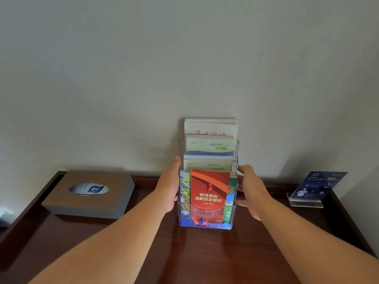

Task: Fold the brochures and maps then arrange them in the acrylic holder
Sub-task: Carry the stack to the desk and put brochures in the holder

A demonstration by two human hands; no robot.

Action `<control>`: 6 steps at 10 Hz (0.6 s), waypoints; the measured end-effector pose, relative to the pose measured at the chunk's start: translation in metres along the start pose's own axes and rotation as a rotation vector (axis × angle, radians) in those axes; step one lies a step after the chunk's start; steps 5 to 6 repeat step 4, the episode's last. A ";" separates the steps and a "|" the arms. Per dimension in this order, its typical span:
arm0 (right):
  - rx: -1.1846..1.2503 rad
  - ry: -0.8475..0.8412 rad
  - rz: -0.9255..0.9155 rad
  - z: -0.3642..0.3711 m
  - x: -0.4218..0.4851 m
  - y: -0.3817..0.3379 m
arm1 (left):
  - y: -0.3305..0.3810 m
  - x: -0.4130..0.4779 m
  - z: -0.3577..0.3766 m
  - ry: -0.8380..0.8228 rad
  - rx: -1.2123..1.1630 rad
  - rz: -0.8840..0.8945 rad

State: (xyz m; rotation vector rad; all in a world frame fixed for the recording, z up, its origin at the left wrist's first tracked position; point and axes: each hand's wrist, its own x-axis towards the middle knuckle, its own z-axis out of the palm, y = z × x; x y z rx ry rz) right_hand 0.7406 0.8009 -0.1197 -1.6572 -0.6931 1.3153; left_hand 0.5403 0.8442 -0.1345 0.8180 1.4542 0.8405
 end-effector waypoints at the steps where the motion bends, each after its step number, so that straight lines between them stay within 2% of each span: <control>1: -0.030 -0.007 0.029 0.000 -0.001 -0.001 | 0.000 -0.003 -0.001 -0.007 0.005 0.008; 2: -0.177 -0.009 0.002 0.001 -0.007 -0.005 | 0.003 -0.017 0.000 -0.007 0.089 0.045; 3: -0.474 0.011 -0.160 -0.005 -0.015 -0.009 | 0.005 -0.033 -0.002 0.017 0.147 0.047; 4: -0.541 0.037 -0.250 -0.011 -0.028 -0.011 | 0.009 -0.053 -0.009 0.038 0.176 0.076; 6: -0.541 0.037 -0.250 -0.011 -0.028 -0.011 | 0.009 -0.053 -0.009 0.038 0.176 0.076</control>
